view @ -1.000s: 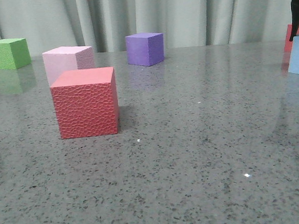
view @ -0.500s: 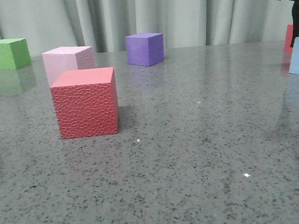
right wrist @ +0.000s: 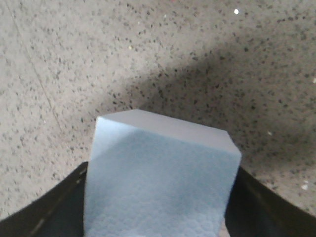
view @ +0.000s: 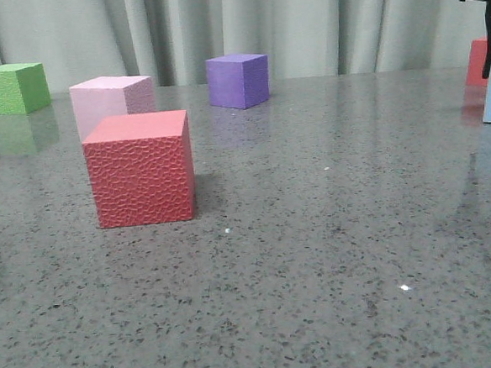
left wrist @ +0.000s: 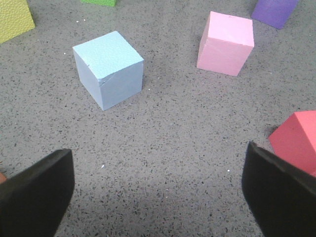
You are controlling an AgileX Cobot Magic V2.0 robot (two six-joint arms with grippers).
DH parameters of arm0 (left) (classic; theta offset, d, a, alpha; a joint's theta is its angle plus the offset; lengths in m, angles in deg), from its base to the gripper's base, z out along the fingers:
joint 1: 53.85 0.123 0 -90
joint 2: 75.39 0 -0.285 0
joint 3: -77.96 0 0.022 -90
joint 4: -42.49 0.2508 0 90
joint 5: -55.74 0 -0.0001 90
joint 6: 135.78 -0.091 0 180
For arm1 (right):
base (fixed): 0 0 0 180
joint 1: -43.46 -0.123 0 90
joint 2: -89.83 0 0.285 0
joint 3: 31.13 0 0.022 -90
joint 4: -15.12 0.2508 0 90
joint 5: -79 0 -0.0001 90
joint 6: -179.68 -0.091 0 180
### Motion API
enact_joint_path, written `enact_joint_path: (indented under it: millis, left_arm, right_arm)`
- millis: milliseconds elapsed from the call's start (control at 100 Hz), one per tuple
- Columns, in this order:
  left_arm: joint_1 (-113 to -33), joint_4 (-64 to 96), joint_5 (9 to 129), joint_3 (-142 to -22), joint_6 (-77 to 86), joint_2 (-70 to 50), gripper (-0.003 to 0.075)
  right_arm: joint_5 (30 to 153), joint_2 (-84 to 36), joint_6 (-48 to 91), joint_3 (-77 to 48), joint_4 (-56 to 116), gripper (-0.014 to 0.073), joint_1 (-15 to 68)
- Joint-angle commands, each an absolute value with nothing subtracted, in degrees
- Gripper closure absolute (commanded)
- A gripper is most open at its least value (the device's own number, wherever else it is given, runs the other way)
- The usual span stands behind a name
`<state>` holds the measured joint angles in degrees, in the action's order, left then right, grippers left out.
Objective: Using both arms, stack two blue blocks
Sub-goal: 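Close the right gripper on the light blue cube and lift it, then carry the cube toward the table centre and lower it down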
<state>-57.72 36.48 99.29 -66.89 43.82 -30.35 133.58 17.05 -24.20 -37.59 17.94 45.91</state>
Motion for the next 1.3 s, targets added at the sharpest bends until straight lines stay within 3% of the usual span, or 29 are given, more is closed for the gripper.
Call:
enact_joint_path:
  millis: [0,380,850,1290]
  left_arm:
    - [-57.6,36.0,95.7,-69.0,44.2,-30.0,0.0069]
    - [-57.6,36.0,95.8,-69.0,44.2,-30.0,0.0069]
    - [-57.6,36.0,95.8,-69.0,44.2,-30.0,0.0069]
    - [-57.6,36.0,95.8,-69.0,44.2,-30.0,0.0069]
  right_arm:
    - [134.4,12.9,-20.9,-41.2,18.5,0.0265,46.2]
    - [142.3,11.2,-9.8,-50.7,27.1,0.0265,43.4]
    - [135.4,12.7,-13.4,-51.2,27.1,0.0265,28.1]
    - [130.9,19.0,-19.0,-51.2,26.6,0.0265,21.6]
